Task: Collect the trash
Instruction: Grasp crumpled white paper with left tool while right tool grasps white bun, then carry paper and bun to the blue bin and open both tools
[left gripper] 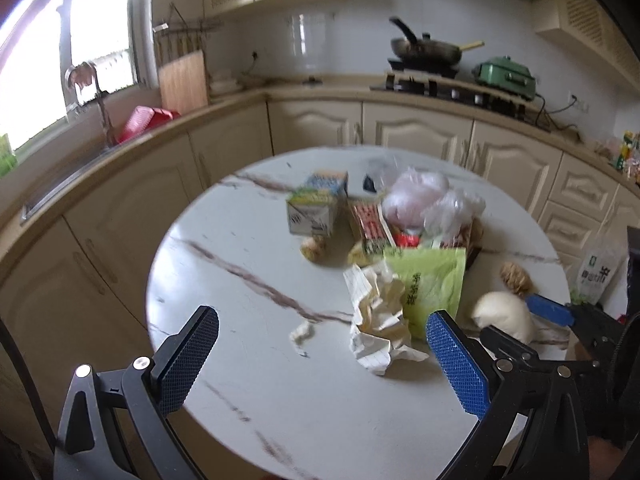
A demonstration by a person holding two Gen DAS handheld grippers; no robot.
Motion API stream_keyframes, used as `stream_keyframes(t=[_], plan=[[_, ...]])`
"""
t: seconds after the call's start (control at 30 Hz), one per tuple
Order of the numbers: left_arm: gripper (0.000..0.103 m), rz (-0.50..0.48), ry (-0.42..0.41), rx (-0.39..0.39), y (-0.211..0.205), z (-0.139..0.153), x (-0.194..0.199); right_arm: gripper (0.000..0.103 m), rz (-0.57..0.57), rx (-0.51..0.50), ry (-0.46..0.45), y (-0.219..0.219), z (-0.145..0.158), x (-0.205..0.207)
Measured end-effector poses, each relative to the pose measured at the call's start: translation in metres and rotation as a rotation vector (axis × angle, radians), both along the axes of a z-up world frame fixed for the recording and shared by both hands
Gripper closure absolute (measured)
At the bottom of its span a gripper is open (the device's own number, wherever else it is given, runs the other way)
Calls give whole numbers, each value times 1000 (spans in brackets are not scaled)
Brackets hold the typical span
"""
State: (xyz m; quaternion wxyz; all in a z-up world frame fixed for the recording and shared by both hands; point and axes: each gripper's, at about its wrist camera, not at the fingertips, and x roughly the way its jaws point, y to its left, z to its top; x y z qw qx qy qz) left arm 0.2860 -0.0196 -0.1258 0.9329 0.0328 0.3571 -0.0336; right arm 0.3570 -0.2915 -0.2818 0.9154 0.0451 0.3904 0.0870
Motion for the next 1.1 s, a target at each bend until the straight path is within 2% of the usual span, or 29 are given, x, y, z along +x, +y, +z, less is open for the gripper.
stream_keyframes(t=[0.03, 0.07, 0.1, 0.27, 0.33, 0.4, 0.47, 0.53, 0.57, 0.6, 0.7, 0.83, 1.0, 1.1], plan=[[1, -5, 18, -3, -2, -2, 8, 34, 7, 0, 2, 2, -2, 2], [1, -11, 24, -3, -1, -3, 13, 46, 16, -1, 2, 2, -4, 3], [1, -15, 29, 0, -3, -7, 23, 49, 14, -10, 5, 2, -5, 5], [1, -19, 78, 11, -5, -22, 58, 51, 34, 26, 0, -5, -7, 6], [4, -12, 94, 18, -4, -30, 69, 52, 31, 34, -3, -8, -8, 4], [14, -6, 112, 18, -1, -37, 75, 52, 23, 46, -4, -12, -7, 3], [32, -3, 140, -16, 3, -43, 83, 52, 21, 64, -6, -15, -7, 2], [45, 5, 138, -43, 5, -44, 87, 52, 19, 79, -8, -18, -7, 2], [64, 3, 127, -41, 8, -44, 88, 52, 18, 84, -9, -18, -7, 2], [68, 10, 131, -39, 11, -42, 87, 52, 18, 90, -10, -19, -7, 2], [72, 19, 127, -73, 20, -40, 81, 52, 22, 111, -11, -20, -6, 1], [73, 27, 68, -41, 18, -25, 60, 52, 30, 149, -30, -24, -4, -5], [73, -38, -12, -8, -21, -2, 31, 52, 17, 202, -78, -42, 5, -21], [73, -116, -33, 9, -57, 6, 16, 52, -23, 215, -123, -62, 15, -39]])
